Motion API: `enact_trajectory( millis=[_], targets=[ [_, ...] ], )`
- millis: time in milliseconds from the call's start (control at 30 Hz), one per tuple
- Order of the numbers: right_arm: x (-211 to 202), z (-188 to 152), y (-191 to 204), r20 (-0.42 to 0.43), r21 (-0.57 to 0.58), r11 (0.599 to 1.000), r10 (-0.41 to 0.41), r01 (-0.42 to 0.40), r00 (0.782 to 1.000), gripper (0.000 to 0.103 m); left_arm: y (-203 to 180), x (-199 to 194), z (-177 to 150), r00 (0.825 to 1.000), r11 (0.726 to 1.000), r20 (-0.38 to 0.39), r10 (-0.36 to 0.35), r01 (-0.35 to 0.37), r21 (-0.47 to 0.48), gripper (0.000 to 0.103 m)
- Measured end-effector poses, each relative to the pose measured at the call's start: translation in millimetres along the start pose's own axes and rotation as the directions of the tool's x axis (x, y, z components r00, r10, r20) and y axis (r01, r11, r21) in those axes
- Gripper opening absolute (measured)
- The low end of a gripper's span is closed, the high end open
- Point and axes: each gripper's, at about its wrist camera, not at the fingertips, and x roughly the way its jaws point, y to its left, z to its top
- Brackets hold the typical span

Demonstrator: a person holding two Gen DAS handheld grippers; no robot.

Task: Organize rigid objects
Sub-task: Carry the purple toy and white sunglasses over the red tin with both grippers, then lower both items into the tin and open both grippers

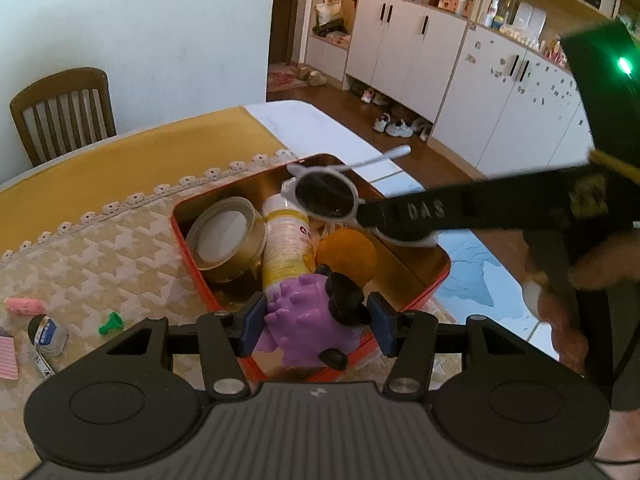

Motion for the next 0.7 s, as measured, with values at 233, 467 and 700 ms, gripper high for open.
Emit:
enact_trajectory(
  millis=[233, 467, 700],
  targets=[
    [26, 16, -5, -0.051, -0.042, 0.999, 0.025, -0.027, 0.998, 0.031, -2, 13, 4, 0.999, 0.999, -0.034, 0.032, -0.032, -0.017, 0.054],
    [44, 23, -9, -0.072, -0.049, 0.997, 0.054, -0.058, 0.996, 0.031, -4, 24, 2, 0.997, 0.998, -0.067, 0.046, -0.048, -0.029, 0.054],
    [48, 27, -8, -0.059, -0.069, 0.995, 0.063, -0.067, 0.996, 0.032, -1, 36, 1, 0.995, 0.997, -0.088, 0.039, -0.045, -0.066, 0.054]
  ],
)
